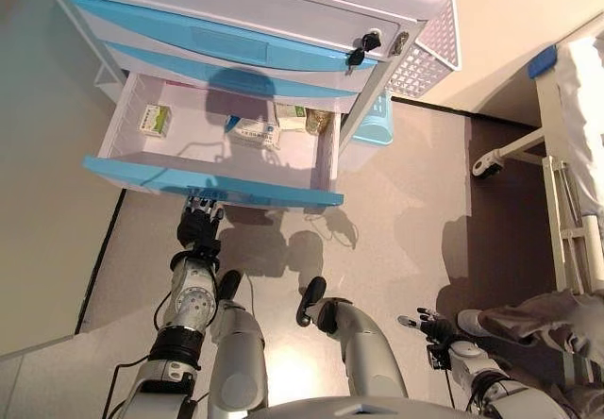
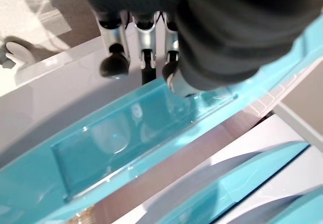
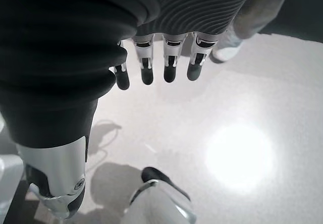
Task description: Open the drawer and pick up the medicine
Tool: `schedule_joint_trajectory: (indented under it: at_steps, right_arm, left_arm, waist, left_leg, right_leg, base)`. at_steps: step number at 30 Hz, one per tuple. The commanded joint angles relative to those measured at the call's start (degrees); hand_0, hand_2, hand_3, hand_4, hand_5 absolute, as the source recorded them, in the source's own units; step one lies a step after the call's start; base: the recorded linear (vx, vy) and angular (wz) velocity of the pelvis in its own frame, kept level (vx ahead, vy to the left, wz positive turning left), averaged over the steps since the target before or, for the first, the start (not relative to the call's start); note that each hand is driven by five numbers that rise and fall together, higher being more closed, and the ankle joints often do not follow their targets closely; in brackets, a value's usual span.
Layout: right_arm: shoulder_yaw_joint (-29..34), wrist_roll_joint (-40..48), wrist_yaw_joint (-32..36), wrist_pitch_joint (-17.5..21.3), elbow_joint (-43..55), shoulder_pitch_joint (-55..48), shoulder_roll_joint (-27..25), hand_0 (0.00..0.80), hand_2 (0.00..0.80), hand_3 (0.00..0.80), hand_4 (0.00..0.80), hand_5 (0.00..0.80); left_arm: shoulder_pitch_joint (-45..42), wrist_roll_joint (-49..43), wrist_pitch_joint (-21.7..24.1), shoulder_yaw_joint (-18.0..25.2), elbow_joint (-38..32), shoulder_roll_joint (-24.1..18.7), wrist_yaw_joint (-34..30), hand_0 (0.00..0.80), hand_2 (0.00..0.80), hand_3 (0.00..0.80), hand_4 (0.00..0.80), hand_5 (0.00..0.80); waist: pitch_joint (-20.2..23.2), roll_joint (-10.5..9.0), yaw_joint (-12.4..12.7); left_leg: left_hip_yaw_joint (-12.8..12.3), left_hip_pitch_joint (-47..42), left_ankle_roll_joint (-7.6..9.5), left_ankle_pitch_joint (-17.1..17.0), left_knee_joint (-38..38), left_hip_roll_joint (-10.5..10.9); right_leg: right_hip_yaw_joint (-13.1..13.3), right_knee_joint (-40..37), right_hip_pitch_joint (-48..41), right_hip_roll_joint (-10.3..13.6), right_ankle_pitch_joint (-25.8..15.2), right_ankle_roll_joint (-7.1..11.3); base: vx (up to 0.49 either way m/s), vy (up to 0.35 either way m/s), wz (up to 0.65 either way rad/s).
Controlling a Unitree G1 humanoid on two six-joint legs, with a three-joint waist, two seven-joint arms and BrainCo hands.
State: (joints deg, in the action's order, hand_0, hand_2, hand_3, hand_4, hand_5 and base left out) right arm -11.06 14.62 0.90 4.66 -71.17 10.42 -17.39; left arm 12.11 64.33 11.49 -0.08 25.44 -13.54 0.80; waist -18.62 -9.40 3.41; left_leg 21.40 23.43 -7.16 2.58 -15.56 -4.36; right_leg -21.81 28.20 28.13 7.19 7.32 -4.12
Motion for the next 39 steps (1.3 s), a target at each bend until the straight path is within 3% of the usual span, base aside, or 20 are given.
schedule_joint_trajectory:
  at_steps: [1, 4, 5, 7, 9, 10, 12, 13, 14, 29, 36, 38, 39]
  right_arm:
    - [0.44, -1.07, -0.48, -0.26, -0.71, -3.39, -2.41, 0.000, 0.000, 0.000, 0.000, 0.000]
    - [0.44, -1.14, -0.55, -0.26, -0.70, -3.36, -2.49, 0.000, 0.000, 0.000, 0.000, 0.000]
    - [0.24, -1.25, -0.52, -0.28, -0.58, -3.26, -2.52, 0.000, 0.000, 0.000, 0.000, 0.000]
    - [0.30, -1.23, -0.52, -0.34, -0.50, -3.14, -2.47, 0.000, 0.000, 0.000, 0.000, 0.000]
    - [0.01, -1.36, -0.52, -0.36, -0.39, -2.94, -2.54, 0.000, 0.000, 0.000, 0.000, 0.000]
    - [0.13, -1.32, -0.53, -0.36, -0.39, -2.93, -2.49, 0.000, 0.000, 0.000, 0.000, 0.000]
    - [-0.14, -1.45, -0.56, -0.29, -0.17, -2.74, -2.58, 0.000, 0.000, 0.000, 0.000, 0.000]
    - [0.00, -1.41, -0.58, -0.29, -0.16, -2.72, -2.54, 0.000, 0.000, 0.000, 0.000, 0.000]
    - [-0.20, -1.43, -0.64, -0.33, -0.23, -2.37, -2.65, 0.000, 0.000, 0.000, 0.000, 0.000]
    - [-0.03, -0.95, -1.11, -0.25, -0.37, -1.79, -2.61, 0.000, 0.000, 0.000, 0.000, 0.000]
    - [0.01, -0.63, -1.37, -0.46, -0.35, -2.17, -2.39, 0.000, 0.000, 0.000, 0.000, 0.000]
    - [-0.16, -0.67, -1.39, -0.49, -0.37, -2.27, -2.50, 0.000, 0.000, 0.000, 0.000, 0.000]
    - [-0.21, -0.66, -1.36, -0.58, -0.50, -2.25, -2.49, 0.000, 0.000, 0.000, 0.000, 0.000]
  left_arm:
    - [-0.17, -1.43, 1.56, -3.65, -16.90, -0.45, -6.98, 0.800, 0.800, 0.800, 0.800, 0.800]
    - [-1.05, -1.65, 1.03, -4.44, -17.70, -0.72, -7.34, 0.800, 0.800, 0.800, 0.800, 0.800]
    - [-1.35, -1.51, 0.78, -4.48, -17.80, -0.70, -7.34, 0.800, 0.800, 0.800, 0.800, 0.800]
    - [-2.09, -1.47, 0.35, -5.00, -18.32, -0.73, -7.57, 0.800, 0.800, 0.800, 0.800, 0.800]
    - [-2.83, -1.17, -0.04, -5.35, -18.79, -0.66, -7.81, 0.800, 0.800, 0.800, 0.800, 0.800]
    - [-2.79, -1.17, -0.07, -5.44, -18.86, -0.72, -7.83, 0.800, 0.800, 0.800, 0.800, 0.800]
    - [-3.90, -0.53, -0.81, -5.94, -19.50, -0.52, -8.41, 0.800, 0.800, 0.800, 0.800, 0.800]
    - [-3.83, -0.53, -0.84, -6.05, -19.54, -0.57, -8.43, 0.800, 0.800, 0.800, 0.800, 0.800]
    - [-5.53, -0.39, -1.75, -6.88, -19.98, -1.20, -9.21, 0.800, 0.800, 0.800, 0.800, 0.800]
    - [-12.18, 1.16, -4.91, -9.52, -24.90, -4.40, -11.18, 0.800, 0.800, 0.800, 0.800, 0.800]
    - [-15.29, 2.20, -5.80, -9.59, -24.96, -5.30, -10.52, 0.800, 0.800, 0.800, 0.800, 0.800]
    - [-16.09, 1.52, -6.10, -9.99, -24.83, -6.26, -10.43, 0.464, 0.464, 0.464, 0.464, 0.464]
    - [-16.05, 1.03, -6.02, -10.02, -24.85, -6.69, -10.29, 0.000, 0.000, 0.000, 0.000, 0.000]
  waist:
    - [2.54, 0.11, 0.86]
    - [2.25, 0.34, 1.47]
    - [2.37, 0.03, 1.42]
    - [1.93, 0.49, 2.04]
    - [1.81, 0.33, 2.26]
    - [1.60, 0.68, 2.45]
    - [1.37, 0.28, 2.70]
    - [1.22, 0.69, 2.88]
    - [1.13, 0.22, 3.33]
    - [1.01, 0.12, 5.79]
    - [1.16, 0.06, 6.43]
    - [1.39, 0.09, 6.59]
    - [1.55, 0.12, 6.64]
  left_leg:
    - [-0.43, 5.27, 2.37, -6.29, -0.88, 4.69]
    - [0.22, 4.97, 2.23, -6.40, -0.78, 4.74]
    - [0.25, 4.37, 2.21, -4.61, -1.20, 4.77]
    - [0.70, 4.97, 2.25, -6.39, -1.17, 4.74]
    - [0.97, 4.27, 2.18, -4.70, -1.57, 4.78]
    - [1.09, 4.87, 2.18, -6.44, -1.30, 4.79]
    - [1.27, 4.18, 2.14, -4.77, -1.59, 4.81]
    - [1.45, 4.80, 2.13, -6.63, -1.19, 4.78]
    - [1.74, 4.08, 2.15, -4.83, -1.57, 4.70]
    - [4.05, 3.80, 2.44, -5.10, -1.53, 5.17]
    - [4.01, 3.95, 2.90, -4.71, -1.82, 5.80]
    - [3.98, 4.03, 3.14, -4.67, -1.71, 5.93]
    - [3.99, 4.06, 3.24, -4.70, -1.60, 6.01]
  right_leg:
    - [-2.17, -0.11, -4.56, -2.45, 2.26, 4.86]
    - [-2.89, 0.39, -5.02, -2.45, 2.77, 4.76]
    - [-2.22, 1.18, -5.44, -2.53, 4.48, 5.23]
    - [-3.32, 1.16, -5.33, -2.35, 3.22, 4.70]
    - [-3.01, 2.00, -5.91, -2.40, 5.08, 5.15]
    - [-3.84, 1.49, -5.58, -2.33, 3.54, 4.64]
    - [-3.60, 2.46, -6.07, -2.33, 5.42, 5.17]
    - [-4.47, 1.83, -5.72, -2.32, 3.76, 4.65]
    - [-4.17, 2.74, -6.36, -2.35, 5.61, 5.23]
    - [-6.78, 3.91, -7.70, -1.51, 6.70, 5.65]
    - [-7.19, 3.55, -8.01, -1.08, 6.46, 6.22]
    - [-7.01, 3.43, -8.04, -0.92, 6.24, 6.46]
    - [-7.00, 3.34, -8.02, -0.88, 6.14, 6.56]
  base:
    - [0.010, -0.045, 0.14]
    - [0.040, -0.059, 0.14]
    - [0.101, -0.082, 0.09]
    - [0.013, -0.029, 0.16]
    - [0.012, -0.035, 0.21]
    - [0.012, -0.048, 0.12]
    - [0.010, -0.034, 0.13]
    - [0.033, -0.070, 0.18]
    - [0.030, -0.072, 0.11]
    - [0.045, -0.040, 0.14]
    - [0.038, 0.001, 0.04]
    - [0.051, 0.023, 0.04]
    - [0.053, 0.029, 0.05]
